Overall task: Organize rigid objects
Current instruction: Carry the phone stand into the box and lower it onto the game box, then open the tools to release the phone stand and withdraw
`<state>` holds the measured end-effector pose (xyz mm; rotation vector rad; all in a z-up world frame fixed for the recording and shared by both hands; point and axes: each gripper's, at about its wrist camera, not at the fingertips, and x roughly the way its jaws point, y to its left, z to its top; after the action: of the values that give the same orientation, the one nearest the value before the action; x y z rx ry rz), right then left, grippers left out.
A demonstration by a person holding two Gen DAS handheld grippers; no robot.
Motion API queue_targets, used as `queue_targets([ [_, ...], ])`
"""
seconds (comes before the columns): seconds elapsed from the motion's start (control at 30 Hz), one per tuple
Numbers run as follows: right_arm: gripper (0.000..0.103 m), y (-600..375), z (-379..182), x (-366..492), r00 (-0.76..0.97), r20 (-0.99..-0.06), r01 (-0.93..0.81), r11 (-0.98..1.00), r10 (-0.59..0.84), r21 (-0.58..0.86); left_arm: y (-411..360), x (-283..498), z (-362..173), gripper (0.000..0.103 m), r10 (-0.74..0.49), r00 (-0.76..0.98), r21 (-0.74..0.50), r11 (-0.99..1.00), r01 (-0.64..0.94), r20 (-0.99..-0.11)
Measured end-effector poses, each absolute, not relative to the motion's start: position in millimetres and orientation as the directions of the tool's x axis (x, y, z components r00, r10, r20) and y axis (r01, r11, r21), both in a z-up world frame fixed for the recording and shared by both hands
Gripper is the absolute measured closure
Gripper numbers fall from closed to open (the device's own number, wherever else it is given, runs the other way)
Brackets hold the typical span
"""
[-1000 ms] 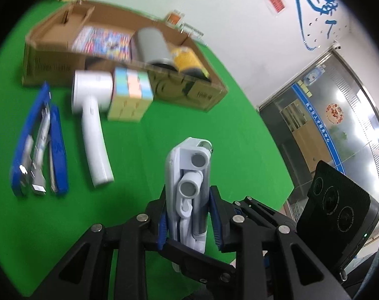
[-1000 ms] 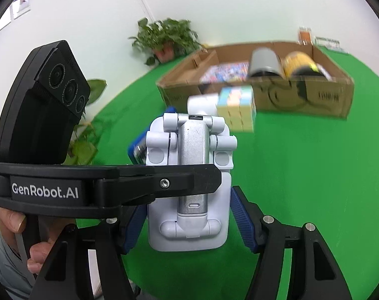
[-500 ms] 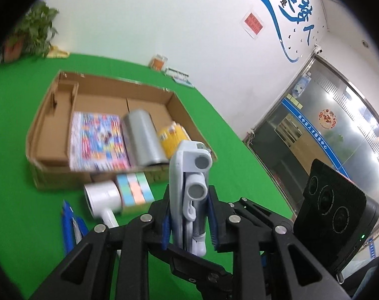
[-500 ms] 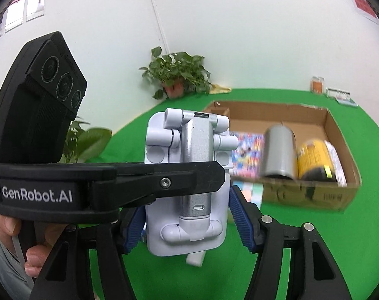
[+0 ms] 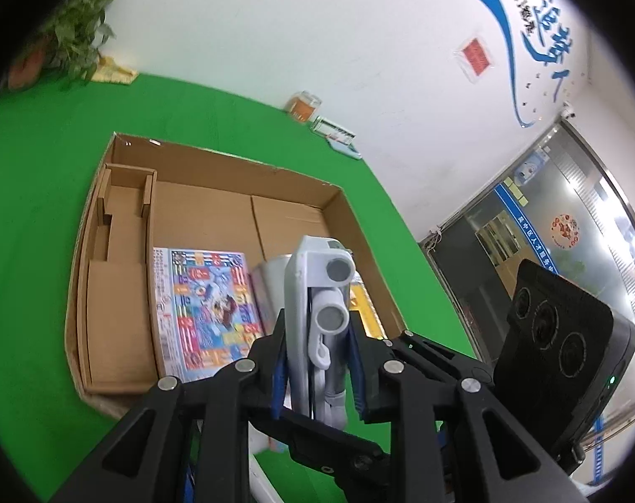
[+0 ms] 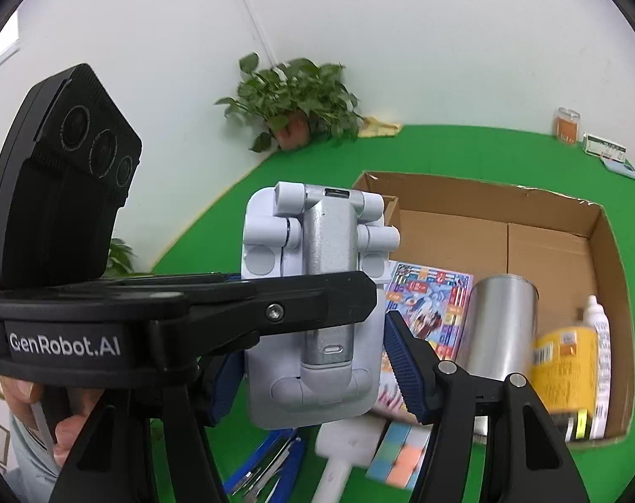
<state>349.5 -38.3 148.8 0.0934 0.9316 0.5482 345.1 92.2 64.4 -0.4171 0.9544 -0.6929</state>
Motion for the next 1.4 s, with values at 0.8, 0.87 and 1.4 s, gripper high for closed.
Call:
queue_targets([
  [0.8,0.021,-44,6,451,0.250,-0.818,-0.154,0.855,0.519,0.495,142,438,-44,0.053,-0.659,0.307,-0.665,0.740,0.100,-0.687],
  [0.87,0.025,-45,11,448,0.276,-0.828,-0.171,0.873,0.488,0.457,144,428,-32,0.053,-0.620,0.348,-0.615,0.776,0.141,-0.703],
  [1.4,0.034,-42,23,424,0.354,-0.862,-0.165,0.931,0.363,0.325,140,322,43,0.053,-0.446,0.659,-0.407,0.885,0.226,-0.605],
])
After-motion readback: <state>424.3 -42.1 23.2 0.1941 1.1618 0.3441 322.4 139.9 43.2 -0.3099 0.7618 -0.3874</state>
